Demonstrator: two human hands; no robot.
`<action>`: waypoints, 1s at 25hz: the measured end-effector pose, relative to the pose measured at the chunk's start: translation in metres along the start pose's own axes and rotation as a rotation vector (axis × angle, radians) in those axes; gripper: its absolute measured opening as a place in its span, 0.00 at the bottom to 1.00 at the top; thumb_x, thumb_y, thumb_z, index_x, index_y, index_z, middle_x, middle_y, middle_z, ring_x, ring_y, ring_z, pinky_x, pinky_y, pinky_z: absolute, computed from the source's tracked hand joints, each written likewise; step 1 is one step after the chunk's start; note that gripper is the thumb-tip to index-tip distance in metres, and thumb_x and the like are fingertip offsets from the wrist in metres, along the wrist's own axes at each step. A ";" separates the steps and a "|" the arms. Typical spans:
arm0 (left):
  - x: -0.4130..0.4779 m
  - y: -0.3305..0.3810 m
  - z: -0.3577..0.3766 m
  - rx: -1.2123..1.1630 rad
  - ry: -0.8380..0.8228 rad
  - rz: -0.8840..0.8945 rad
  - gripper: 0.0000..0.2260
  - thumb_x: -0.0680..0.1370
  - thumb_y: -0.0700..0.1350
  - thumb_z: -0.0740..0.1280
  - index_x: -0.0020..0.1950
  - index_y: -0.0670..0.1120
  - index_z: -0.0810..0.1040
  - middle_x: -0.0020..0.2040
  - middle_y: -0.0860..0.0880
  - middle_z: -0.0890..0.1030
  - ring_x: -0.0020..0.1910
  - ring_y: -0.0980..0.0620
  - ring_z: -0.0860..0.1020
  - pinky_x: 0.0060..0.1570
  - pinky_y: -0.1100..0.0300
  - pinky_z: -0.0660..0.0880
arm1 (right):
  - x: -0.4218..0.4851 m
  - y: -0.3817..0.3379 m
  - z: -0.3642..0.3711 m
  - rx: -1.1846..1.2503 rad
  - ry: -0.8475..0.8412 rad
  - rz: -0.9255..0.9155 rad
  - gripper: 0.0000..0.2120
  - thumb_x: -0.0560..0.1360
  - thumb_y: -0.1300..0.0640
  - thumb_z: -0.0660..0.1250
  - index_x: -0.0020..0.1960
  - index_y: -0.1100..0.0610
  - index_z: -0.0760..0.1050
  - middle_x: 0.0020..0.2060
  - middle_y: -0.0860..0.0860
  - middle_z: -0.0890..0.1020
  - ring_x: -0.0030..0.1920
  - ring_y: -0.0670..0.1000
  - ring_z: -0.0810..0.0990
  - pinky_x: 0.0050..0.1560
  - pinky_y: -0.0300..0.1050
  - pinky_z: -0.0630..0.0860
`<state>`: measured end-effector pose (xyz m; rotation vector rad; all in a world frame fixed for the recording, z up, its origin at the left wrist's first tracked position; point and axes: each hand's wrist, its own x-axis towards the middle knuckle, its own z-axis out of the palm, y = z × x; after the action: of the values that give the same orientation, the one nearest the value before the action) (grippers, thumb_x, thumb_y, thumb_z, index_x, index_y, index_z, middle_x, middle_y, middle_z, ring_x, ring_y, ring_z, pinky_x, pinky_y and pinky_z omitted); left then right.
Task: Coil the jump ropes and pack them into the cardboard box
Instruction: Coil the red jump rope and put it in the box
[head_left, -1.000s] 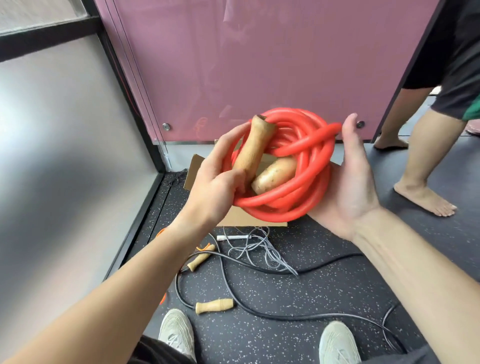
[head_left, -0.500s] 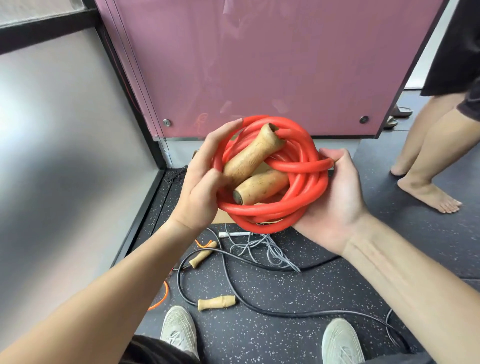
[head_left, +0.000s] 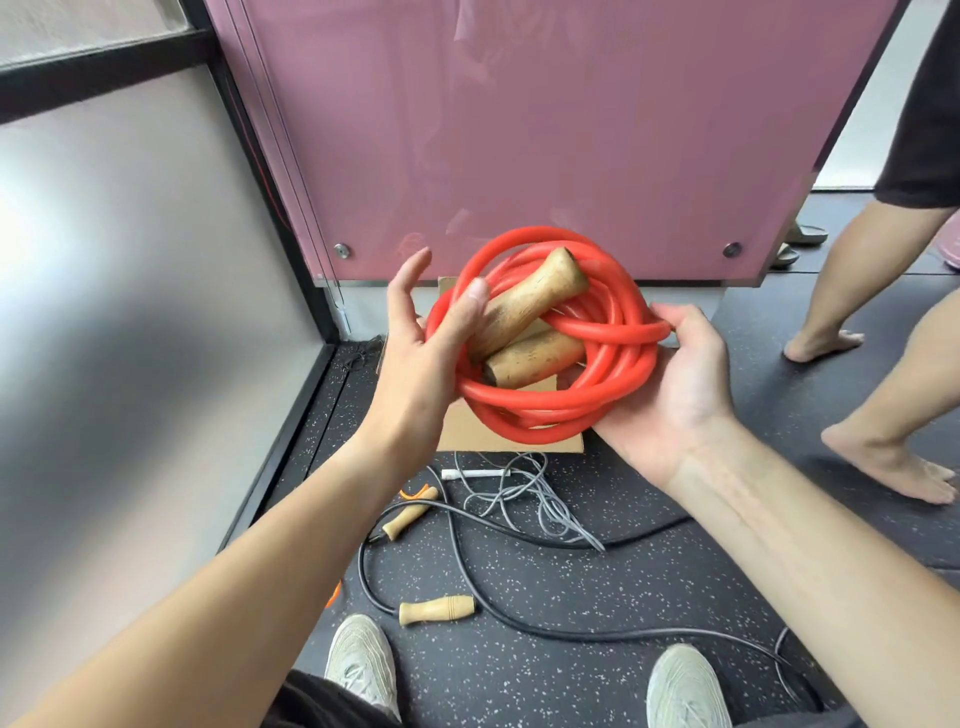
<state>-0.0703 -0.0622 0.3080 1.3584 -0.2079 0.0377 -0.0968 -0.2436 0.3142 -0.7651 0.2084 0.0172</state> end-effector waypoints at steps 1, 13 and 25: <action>-0.002 -0.002 0.002 -0.026 -0.052 -0.072 0.33 0.71 0.59 0.72 0.73 0.63 0.63 0.66 0.48 0.80 0.60 0.41 0.82 0.57 0.31 0.76 | 0.002 -0.001 0.000 0.029 0.025 -0.007 0.20 0.78 0.47 0.53 0.53 0.57 0.80 0.58 0.61 0.79 0.54 0.57 0.79 0.54 0.50 0.73; -0.002 0.000 -0.012 0.187 -0.557 0.112 0.46 0.69 0.31 0.71 0.79 0.52 0.51 0.75 0.54 0.69 0.74 0.52 0.69 0.67 0.54 0.71 | 0.016 -0.016 -0.016 -0.106 0.031 0.250 0.24 0.79 0.57 0.51 0.72 0.59 0.72 0.69 0.62 0.75 0.68 0.60 0.76 0.66 0.61 0.74; -0.001 0.007 -0.008 0.030 -0.198 0.163 0.37 0.68 0.42 0.71 0.76 0.50 0.65 0.71 0.40 0.75 0.68 0.41 0.75 0.69 0.36 0.69 | -0.003 -0.006 0.000 -0.323 0.023 0.073 0.16 0.82 0.57 0.57 0.60 0.60 0.81 0.61 0.60 0.82 0.58 0.56 0.81 0.62 0.53 0.79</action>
<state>-0.0713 -0.0528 0.3132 1.3723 -0.4866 0.0432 -0.0994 -0.2473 0.3187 -1.0793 0.2591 0.1135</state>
